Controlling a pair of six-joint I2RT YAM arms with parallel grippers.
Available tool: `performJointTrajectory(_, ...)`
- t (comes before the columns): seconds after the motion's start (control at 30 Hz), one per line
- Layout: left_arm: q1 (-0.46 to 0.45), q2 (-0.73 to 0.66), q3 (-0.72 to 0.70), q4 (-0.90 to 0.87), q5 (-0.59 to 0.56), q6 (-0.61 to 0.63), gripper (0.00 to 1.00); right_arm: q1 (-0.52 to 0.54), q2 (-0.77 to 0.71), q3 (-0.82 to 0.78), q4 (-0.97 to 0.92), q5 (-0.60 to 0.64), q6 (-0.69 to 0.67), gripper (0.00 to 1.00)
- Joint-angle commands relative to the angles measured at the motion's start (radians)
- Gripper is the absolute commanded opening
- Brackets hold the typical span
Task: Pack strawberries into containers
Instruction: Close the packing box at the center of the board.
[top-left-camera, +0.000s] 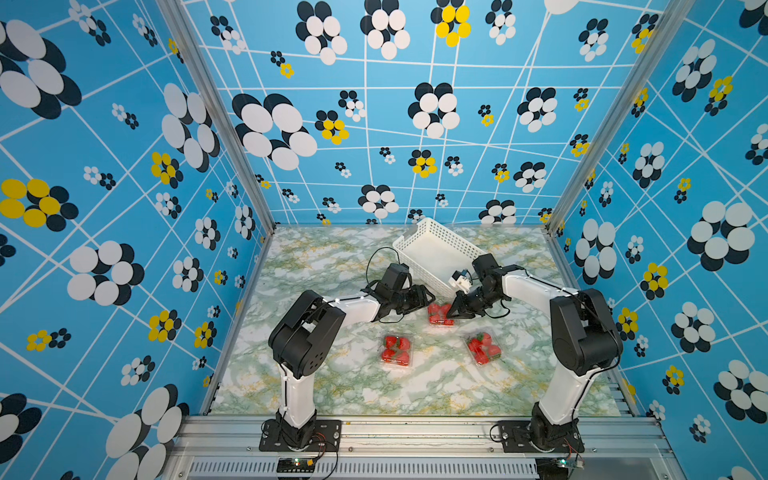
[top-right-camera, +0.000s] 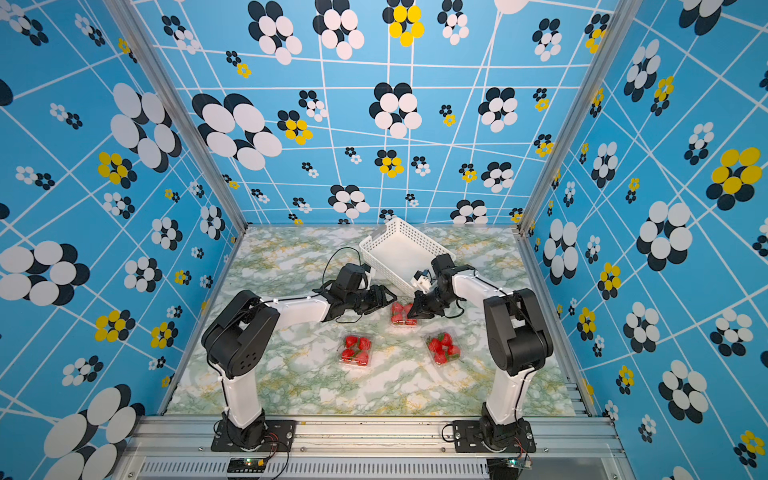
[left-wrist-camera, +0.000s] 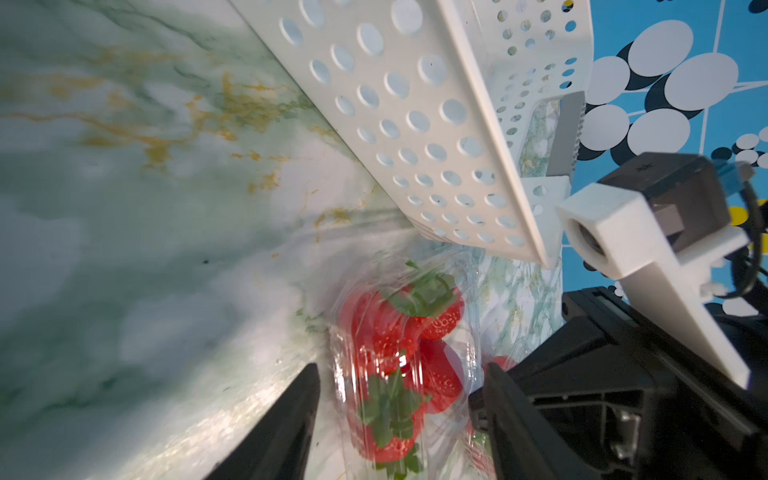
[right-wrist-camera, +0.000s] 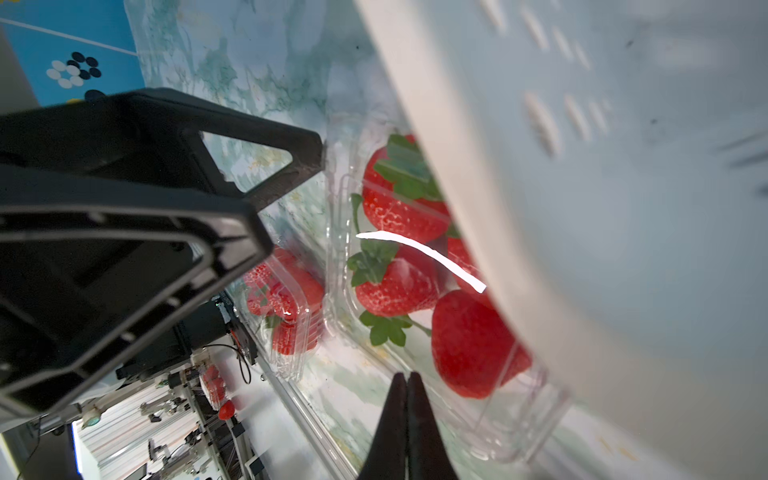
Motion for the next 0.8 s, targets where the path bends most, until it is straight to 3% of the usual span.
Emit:
performJointTrajectory(0.0, 0.002, 0.045, -0.001, 0.01, -0.005, -0.007, 0.64, 0.02, -0.024, 0.001, -0.057, 0.083, 0.01, 0.06)
performJointTrajectory(0.5, -0.004, 0.092, -0.026, 0.111, 0.019, -0.049, 0.64, 0.048, -0.016, 0.017, -0.059, 0.098, 0.02, 0.05)
performJointTrajectory(0.77, -0.005, 0.138, -0.019, 0.163, 0.049, -0.085, 0.51, 0.049, 0.001, 0.02, -0.063, 0.117, 0.023, 0.03)
